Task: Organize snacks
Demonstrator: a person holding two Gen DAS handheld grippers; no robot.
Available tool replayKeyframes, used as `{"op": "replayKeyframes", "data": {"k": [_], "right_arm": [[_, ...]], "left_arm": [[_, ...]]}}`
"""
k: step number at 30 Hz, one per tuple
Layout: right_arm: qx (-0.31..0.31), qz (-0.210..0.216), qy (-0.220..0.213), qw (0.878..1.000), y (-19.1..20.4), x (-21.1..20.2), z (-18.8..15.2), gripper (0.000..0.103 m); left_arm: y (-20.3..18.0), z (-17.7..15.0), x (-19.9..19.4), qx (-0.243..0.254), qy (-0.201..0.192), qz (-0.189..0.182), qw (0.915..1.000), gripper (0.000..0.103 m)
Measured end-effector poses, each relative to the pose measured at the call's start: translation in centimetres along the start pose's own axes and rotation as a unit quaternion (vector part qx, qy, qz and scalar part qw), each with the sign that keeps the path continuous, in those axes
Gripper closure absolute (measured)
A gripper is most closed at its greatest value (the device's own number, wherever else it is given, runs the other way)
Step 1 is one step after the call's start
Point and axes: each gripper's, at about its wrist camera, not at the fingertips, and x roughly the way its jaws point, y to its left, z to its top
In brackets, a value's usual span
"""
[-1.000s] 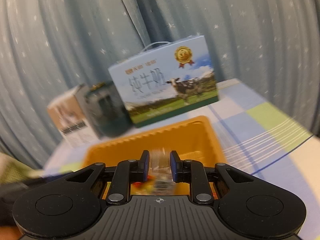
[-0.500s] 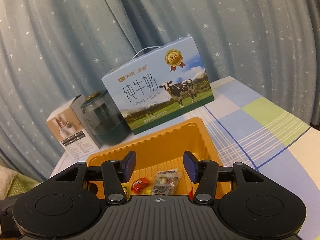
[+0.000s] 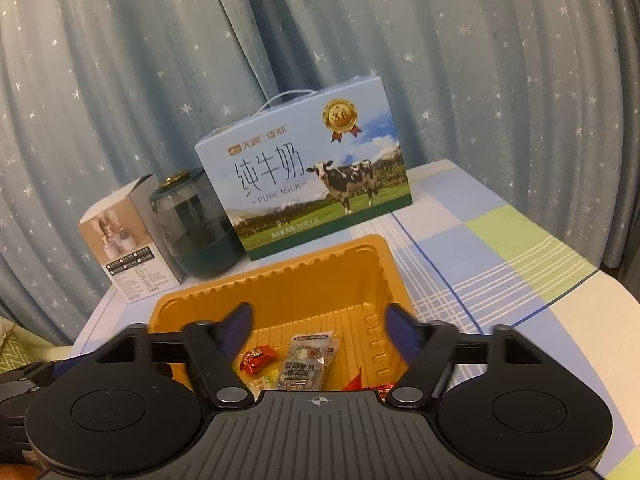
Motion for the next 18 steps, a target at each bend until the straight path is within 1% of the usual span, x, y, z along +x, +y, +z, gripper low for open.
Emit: {"op": "replayKeyframes", "data": {"k": [3,8,12,15,18], "right_arm": [[-0.008,-0.002,0.001,1.000,0.1,-0.6,-0.2,0.020],[-0.034,-0.011,0.009,0.999,0.1,-2.0,-1.0,0.014],[-0.041,-0.018,0.015,0.999,-0.3,-3.7,-1.8,0.013],[-0.047,-0.021,0.019,0.998,-0.4,-5.3,-2.5,0.012],[-0.057,-0.019,0.020,0.998,-0.1,-7.1,-3.0,0.012]], "left_arm": [[-0.2,-0.1,-0.7,0.002,-0.003,0.001,1.0000,0.000],[-0.7,-0.9,-2.6,0.008,-0.010,0.008,0.9999,0.000],[-1.4,-1.8,-4.6,0.019,-0.020,0.009,0.9996,0.000],[-1.7,-2.4,-6.4,0.011,-0.024,0.006,0.9996,0.000],[-2.0,-2.9,-8.1,0.001,-0.018,0.005,0.9998,0.000]]}}
